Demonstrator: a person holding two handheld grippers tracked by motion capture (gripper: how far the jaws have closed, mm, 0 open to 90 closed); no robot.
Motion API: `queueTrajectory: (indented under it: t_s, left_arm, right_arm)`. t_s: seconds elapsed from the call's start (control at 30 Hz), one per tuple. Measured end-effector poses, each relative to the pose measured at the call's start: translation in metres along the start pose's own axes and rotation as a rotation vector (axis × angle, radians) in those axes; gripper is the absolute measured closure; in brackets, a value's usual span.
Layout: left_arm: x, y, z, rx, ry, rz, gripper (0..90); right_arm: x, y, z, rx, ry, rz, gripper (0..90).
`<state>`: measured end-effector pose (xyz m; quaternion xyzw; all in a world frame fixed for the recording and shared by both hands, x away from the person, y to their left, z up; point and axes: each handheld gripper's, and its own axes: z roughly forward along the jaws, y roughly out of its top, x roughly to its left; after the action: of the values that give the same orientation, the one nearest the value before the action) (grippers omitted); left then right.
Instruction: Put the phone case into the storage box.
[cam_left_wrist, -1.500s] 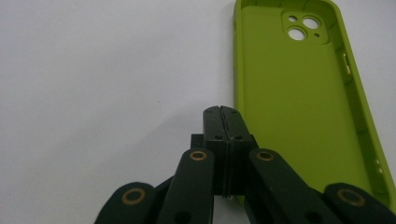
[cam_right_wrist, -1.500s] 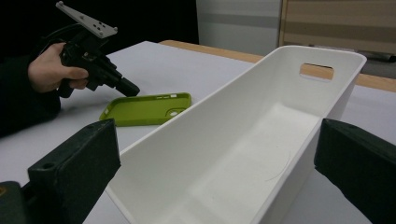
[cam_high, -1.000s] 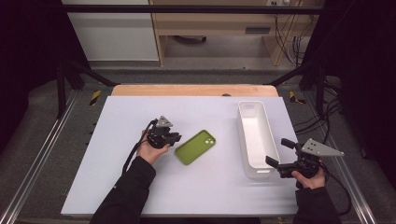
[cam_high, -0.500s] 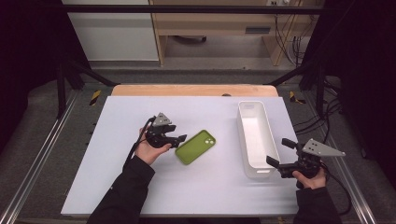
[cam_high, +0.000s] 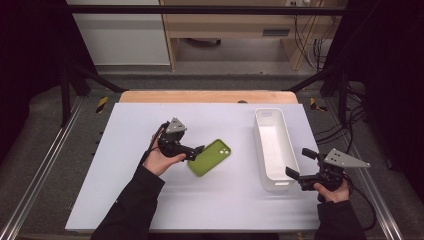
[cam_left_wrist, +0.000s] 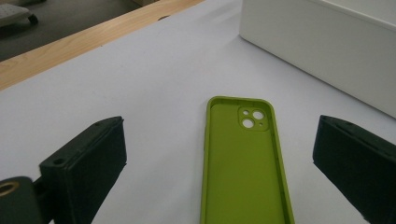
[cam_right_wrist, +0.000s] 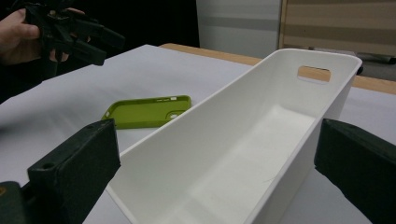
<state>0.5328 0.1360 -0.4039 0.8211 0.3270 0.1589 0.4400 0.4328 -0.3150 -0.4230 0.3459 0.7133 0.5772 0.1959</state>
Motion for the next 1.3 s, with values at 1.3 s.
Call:
queueTrajectory:
  t_s: [1.3]
  left_arm:
    - [0.01, -0.005, 0.048, 0.142, 0.007, 0.019, 1.2]
  right_arm:
    - [0.001, 0.0, 0.001, 0.007, -0.005, -0.001, 0.9]
